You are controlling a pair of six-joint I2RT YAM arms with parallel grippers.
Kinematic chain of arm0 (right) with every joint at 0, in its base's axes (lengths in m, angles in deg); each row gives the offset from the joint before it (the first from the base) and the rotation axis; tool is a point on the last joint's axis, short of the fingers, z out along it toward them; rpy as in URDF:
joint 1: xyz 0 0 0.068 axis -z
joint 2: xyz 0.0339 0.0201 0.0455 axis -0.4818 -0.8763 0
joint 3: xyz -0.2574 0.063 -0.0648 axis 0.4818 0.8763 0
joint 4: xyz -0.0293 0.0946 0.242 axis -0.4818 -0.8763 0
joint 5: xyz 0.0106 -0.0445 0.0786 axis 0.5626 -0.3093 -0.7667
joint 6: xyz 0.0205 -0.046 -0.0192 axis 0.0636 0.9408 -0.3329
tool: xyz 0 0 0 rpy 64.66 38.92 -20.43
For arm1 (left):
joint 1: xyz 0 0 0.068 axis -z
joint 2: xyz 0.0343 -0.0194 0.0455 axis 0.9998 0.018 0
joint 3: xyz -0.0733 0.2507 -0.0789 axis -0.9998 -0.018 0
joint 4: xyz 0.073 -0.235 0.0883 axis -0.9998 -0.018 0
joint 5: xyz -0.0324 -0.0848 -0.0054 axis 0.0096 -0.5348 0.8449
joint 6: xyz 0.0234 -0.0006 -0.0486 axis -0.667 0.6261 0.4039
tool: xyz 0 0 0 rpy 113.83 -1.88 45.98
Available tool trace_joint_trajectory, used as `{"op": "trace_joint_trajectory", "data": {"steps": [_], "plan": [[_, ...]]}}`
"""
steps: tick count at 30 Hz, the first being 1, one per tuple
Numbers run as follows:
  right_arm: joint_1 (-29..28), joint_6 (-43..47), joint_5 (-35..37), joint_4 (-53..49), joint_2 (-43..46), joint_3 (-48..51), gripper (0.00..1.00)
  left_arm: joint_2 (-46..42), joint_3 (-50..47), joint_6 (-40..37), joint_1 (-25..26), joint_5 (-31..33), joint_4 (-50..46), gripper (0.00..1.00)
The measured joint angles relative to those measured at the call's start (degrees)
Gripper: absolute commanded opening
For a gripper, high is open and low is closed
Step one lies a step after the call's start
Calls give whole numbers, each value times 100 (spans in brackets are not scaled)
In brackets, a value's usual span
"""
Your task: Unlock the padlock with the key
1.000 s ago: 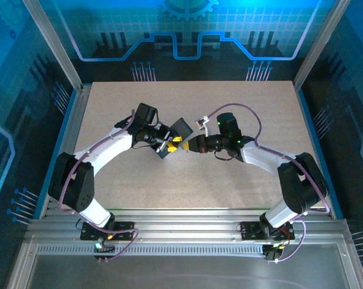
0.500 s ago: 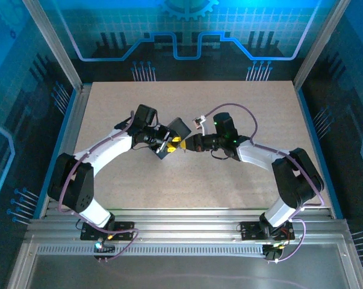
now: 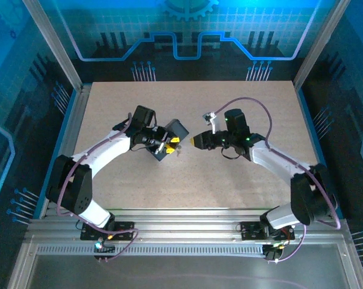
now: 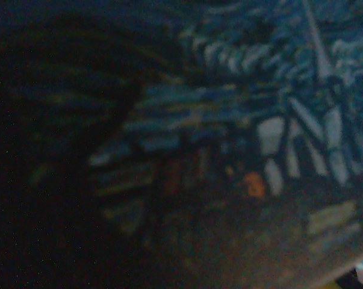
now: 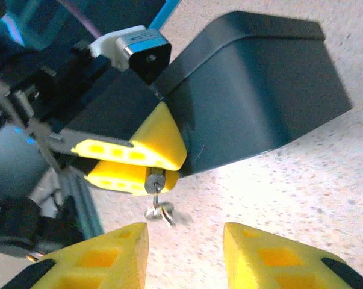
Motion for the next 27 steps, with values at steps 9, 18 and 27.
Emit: {"op": "trace_joint_trajectory", "data": {"steps": [9,18,27], "plan": [[-1029,3294,1794,518,741,903,32,369,699,-249,-4,-39,-1095,0],[-1884,5084,3366,1508,435,973,34,553,1054,-450,-4,-50,-1606,0],[-2308,5899,4079,2002,-83,970,30,601,1128,-492,-4,-57,-1690,0]]}}
